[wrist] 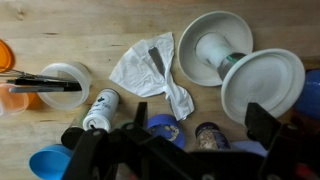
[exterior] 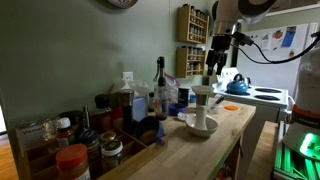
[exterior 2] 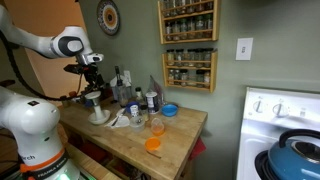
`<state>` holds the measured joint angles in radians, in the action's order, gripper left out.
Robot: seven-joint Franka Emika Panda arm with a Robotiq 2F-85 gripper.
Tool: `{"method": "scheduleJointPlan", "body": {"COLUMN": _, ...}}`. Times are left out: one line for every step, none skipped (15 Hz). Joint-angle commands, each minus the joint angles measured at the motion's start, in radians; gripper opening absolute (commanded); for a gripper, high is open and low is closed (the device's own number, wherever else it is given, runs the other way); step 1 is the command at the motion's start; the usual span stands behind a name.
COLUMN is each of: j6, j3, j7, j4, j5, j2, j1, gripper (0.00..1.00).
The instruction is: Remove the white plate from the bottle, then move the white bottle to the left
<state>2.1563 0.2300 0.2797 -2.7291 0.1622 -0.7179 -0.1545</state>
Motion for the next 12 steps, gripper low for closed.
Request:
{"method": "scheduleJointPlan", "body": {"j6": -0.003, "j3": -0.025, "j7": -0.032, "j4": 0.010, "j5": 0.049, "j2": 0.045, "j1": -0.034, "gripper": 1.00}}
{"method": "scheduleJointPlan", "body": {"j6": -0.001, "j3": -0.024, "j7": -0.033, "j4": 0.011, "j5": 0.056, "j2": 0.054, "j1": -0.039, "gripper": 1.00}}
{"method": "scheduleJointPlan", "body": {"j6": 0.001, "j3": -0.021, "j7": -0.034, "j4": 0.013, "j5": 0.060, "j2": 0.063, "j1": -0.043, "gripper": 1.00}}
{"method": "scheduleJointPlan", "body": {"j6": 0.006, "j3": -0.020, "j7": -0.037, "j4": 0.014, "j5": 0.066, "j2": 0.073, "j1": -0.049, "gripper": 1.00}}
{"method": "scheduleJointPlan", "body": {"j6": 0.017, "j3": -0.023, "j7": -0.048, "j4": 0.014, "j5": 0.080, "j2": 0.083, "j1": -0.060, "gripper": 1.00}}
{"method": "scheduleJointPlan", "body": {"j6": 0.021, "j3": -0.024, "j7": -0.056, "j4": 0.016, "j5": 0.091, "j2": 0.093, "j1": -0.067, "gripper": 1.00}}
{"method": "scheduleJointPlan", "body": {"j6": 0.026, "j3": -0.030, "j7": -0.069, "j4": 0.018, "j5": 0.111, "j2": 0.103, "j1": -0.079, "gripper": 1.00}}
{"method": "scheduleJointPlan", "body": {"j6": 0.029, "j3": -0.030, "j7": -0.074, "j4": 0.020, "j5": 0.122, "j2": 0.113, "j1": -0.083, "gripper": 1.00}}
{"method": "scheduleJointPlan", "body": {"j6": 0.033, "j3": -0.030, "j7": -0.079, "j4": 0.021, "j5": 0.130, "j2": 0.121, "j1": -0.087, "gripper": 1.00}}
{"method": "scheduleJointPlan", "body": {"j6": 0.037, "j3": -0.037, "j7": -0.092, "j4": 0.022, "j5": 0.146, "j2": 0.127, "j1": -0.095, "gripper": 1.00}}
{"method": "scheduleJointPlan", "body": {"j6": 0.041, "j3": -0.037, "j7": -0.097, "j4": 0.023, "j5": 0.152, "j2": 0.134, "j1": -0.096, "gripper": 1.00}}
{"method": "scheduleJointPlan", "body": {"j6": 0.045, "j3": -0.043, "j7": -0.108, "j4": 0.024, "j5": 0.164, "j2": 0.141, "j1": -0.100, "gripper": 1.00}}
